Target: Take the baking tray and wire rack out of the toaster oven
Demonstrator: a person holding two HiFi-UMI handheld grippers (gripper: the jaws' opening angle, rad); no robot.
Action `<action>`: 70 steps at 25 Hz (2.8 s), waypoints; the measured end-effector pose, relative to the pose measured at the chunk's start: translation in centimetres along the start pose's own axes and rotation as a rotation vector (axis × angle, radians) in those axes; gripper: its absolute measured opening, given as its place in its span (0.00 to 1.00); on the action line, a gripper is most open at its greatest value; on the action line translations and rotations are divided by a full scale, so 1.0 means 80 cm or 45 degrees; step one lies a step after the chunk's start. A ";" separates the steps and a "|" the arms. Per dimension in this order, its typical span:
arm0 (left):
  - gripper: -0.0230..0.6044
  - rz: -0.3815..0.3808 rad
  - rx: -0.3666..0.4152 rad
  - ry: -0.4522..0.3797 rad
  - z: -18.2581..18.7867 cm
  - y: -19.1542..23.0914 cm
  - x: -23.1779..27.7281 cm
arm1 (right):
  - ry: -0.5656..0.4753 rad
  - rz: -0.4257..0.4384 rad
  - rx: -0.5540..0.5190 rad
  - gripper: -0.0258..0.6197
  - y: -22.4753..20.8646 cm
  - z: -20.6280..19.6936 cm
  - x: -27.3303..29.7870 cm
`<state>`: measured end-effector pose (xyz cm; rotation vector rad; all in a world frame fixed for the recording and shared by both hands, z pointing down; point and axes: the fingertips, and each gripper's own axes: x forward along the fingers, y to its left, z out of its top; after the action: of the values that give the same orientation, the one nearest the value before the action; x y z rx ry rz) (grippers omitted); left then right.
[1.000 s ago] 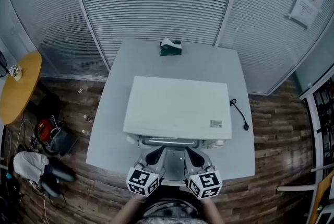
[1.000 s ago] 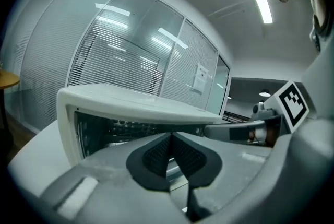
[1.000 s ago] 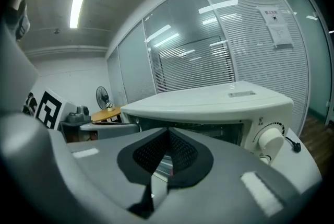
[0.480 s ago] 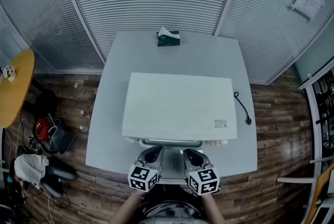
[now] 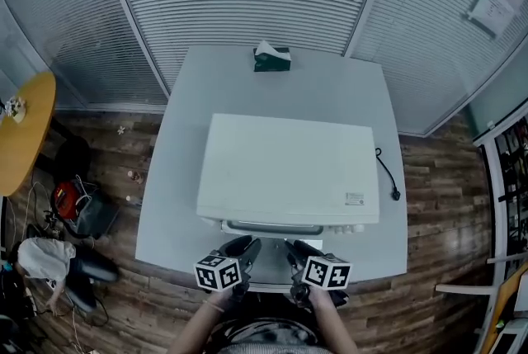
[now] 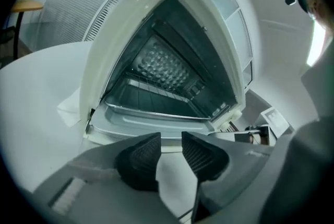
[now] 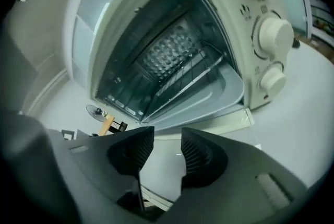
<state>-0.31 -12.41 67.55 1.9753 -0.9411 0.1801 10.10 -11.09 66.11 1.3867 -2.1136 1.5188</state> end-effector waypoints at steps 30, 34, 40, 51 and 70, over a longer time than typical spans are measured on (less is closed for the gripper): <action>0.31 -0.122 -0.773 -0.387 0.007 0.043 0.022 | -0.223 0.074 0.279 0.28 -0.037 0.036 -0.002; 0.32 -0.116 -0.797 -0.410 -0.004 0.032 0.009 | -0.222 0.094 0.258 0.28 -0.032 0.031 -0.017; 0.31 -0.134 -0.842 -0.429 -0.017 0.020 -0.009 | -0.245 0.134 0.284 0.28 -0.024 0.019 -0.035; 0.30 -0.171 -0.849 -0.379 -0.042 0.009 -0.045 | -0.300 0.128 0.364 0.27 -0.008 -0.019 -0.062; 0.30 -0.234 -0.827 -0.300 -0.111 -0.020 -0.116 | -0.374 0.126 0.506 0.26 0.005 -0.118 -0.122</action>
<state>-3.65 0.13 67.28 1.4758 -0.8226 -0.4239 11.85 2.21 64.11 1.7533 -2.1479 1.9644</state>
